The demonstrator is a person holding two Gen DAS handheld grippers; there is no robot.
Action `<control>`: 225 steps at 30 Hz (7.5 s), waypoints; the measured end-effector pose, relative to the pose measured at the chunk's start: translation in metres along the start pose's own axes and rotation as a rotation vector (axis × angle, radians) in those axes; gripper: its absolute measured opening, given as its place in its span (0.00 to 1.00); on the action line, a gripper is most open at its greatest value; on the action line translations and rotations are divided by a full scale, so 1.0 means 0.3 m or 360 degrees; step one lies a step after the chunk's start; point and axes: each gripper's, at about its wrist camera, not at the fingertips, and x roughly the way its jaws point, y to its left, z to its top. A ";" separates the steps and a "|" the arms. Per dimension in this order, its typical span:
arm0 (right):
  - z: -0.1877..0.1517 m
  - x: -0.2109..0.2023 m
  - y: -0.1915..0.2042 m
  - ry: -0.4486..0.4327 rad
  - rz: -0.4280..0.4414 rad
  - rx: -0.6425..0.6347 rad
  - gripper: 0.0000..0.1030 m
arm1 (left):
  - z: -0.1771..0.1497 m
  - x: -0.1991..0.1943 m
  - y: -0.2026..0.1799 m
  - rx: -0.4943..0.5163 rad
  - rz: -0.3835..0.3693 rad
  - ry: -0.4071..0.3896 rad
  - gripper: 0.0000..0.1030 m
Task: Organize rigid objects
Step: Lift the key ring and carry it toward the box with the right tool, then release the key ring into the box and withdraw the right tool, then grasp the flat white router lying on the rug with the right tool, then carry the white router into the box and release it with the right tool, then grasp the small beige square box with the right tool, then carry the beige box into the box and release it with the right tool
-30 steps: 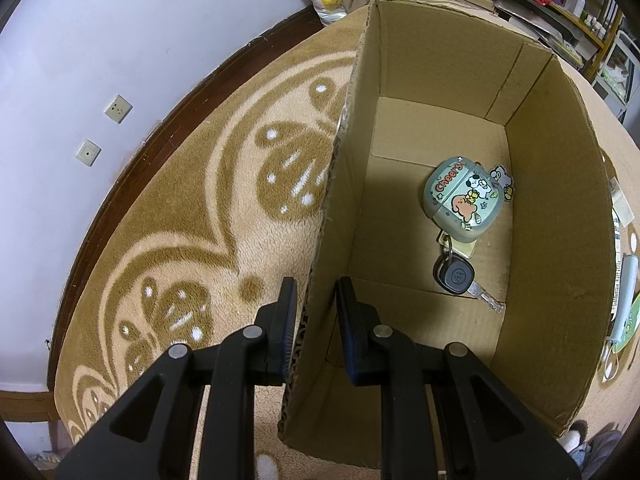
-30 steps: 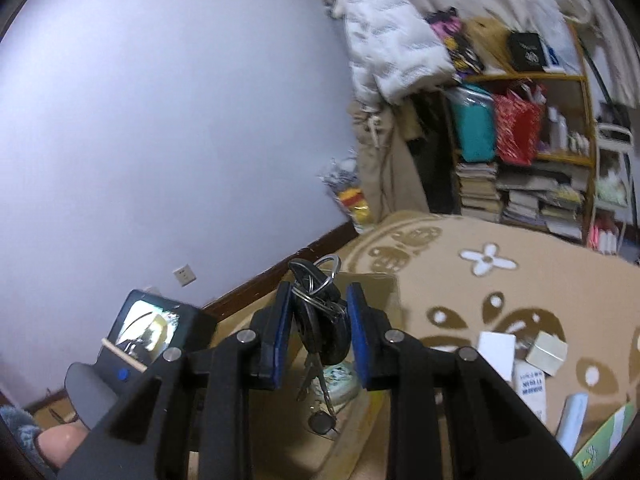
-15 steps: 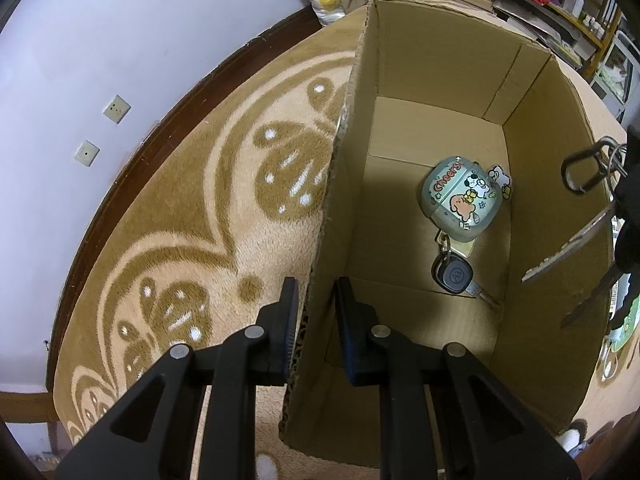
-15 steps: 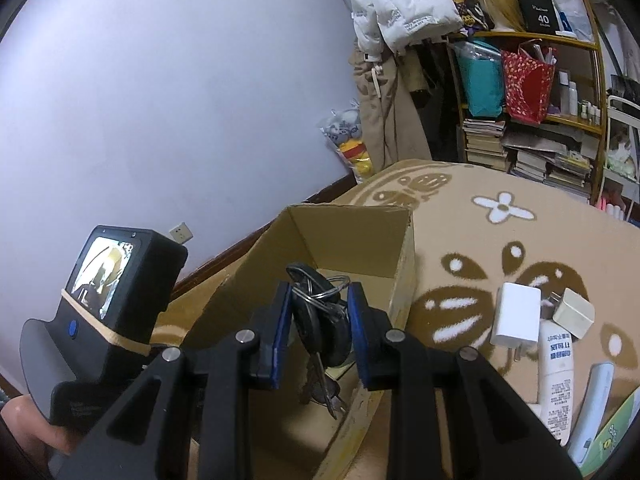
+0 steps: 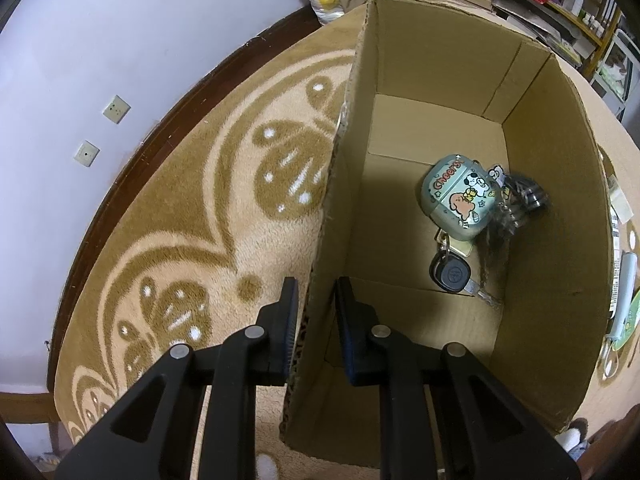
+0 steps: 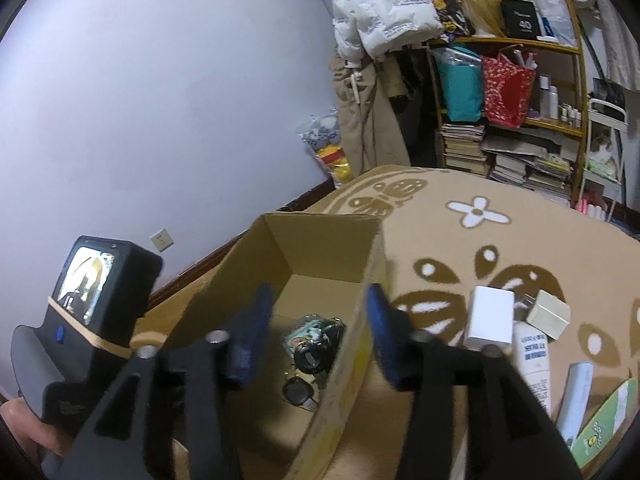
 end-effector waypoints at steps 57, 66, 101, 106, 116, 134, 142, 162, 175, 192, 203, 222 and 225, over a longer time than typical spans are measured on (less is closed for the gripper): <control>-0.274 0.137 -0.410 0.0905 -0.0390 0.0582 0.78 | -0.002 0.008 0.001 0.0007 0.0011 -0.0003 0.18; -0.277 0.142 -0.377 0.0917 -0.0542 0.0438 0.50 | -0.005 0.004 0.002 0.0009 0.0009 0.0001 0.19; 0.248 0.002 -0.081 0.0379 -0.0271 0.0065 0.50 | -0.001 0.017 0.005 0.0001 -0.0019 0.0007 0.16; 0.287 0.012 0.003 0.0320 -0.0146 0.0029 0.50 | 0.002 0.018 0.007 0.0000 -0.0029 0.0006 0.16; 0.213 0.149 0.041 0.0425 -0.0068 0.0125 0.50 | 0.005 0.021 0.014 -0.0011 -0.0044 0.0010 0.16; 0.094 0.239 0.059 0.0506 -0.0158 0.0007 0.50 | 0.002 0.018 0.020 -0.0023 -0.0069 0.0006 0.17; 0.137 0.174 0.045 0.0429 -0.0132 0.0020 0.77 | 0.004 0.016 0.022 -0.0031 -0.0077 0.0009 0.17; 0.179 0.103 -0.427 0.0358 -0.0580 0.0237 0.93 | 0.004 0.008 0.026 -0.0029 -0.0068 -0.0005 0.17; 0.093 0.174 -0.701 0.0435 -0.0646 0.0531 0.93 | 0.003 0.011 0.026 -0.0021 -0.0062 -0.0005 0.17; -0.013 0.234 -0.784 0.0579 -0.0617 0.0757 0.61 | 0.005 0.012 0.027 -0.0027 -0.0072 -0.0003 0.17; 0.017 0.167 -0.726 0.0537 -0.0592 0.0626 0.61 | 0.006 0.016 0.027 -0.0026 -0.0068 0.0006 0.17; 0.258 0.073 -0.317 0.0275 -0.0204 0.0251 0.61 | 0.003 0.013 0.016 -0.0012 -0.0048 0.0003 0.17; 0.271 0.066 -0.247 0.0250 -0.0133 0.0198 0.61 | 0.003 0.014 0.018 -0.0013 -0.0050 0.0003 0.17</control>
